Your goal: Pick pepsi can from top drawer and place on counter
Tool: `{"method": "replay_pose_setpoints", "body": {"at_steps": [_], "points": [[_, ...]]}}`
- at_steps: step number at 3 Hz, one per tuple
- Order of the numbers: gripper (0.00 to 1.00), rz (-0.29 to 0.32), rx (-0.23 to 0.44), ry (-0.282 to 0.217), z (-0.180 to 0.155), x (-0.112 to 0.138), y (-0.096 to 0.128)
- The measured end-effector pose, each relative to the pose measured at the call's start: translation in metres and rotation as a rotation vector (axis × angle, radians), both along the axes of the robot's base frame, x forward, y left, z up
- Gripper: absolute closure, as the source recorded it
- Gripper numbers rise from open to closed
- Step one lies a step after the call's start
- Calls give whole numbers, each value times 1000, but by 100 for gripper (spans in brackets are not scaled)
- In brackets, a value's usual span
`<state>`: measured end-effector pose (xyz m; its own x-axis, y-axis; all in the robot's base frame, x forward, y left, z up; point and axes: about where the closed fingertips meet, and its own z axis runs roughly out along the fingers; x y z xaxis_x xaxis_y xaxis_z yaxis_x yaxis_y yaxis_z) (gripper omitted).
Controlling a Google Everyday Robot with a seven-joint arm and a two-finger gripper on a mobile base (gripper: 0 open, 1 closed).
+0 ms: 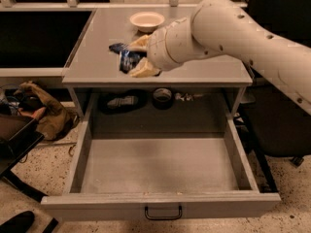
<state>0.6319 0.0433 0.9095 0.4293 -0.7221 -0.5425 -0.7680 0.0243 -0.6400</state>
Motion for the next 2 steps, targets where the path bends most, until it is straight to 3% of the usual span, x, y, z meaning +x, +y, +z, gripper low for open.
{"method": "replay_pose_setpoints", "body": {"at_steps": [1, 2], "points": [[100, -61, -33, -64, 3, 34, -6], [100, -151, -45, -61, -10, 65, -25]]}}
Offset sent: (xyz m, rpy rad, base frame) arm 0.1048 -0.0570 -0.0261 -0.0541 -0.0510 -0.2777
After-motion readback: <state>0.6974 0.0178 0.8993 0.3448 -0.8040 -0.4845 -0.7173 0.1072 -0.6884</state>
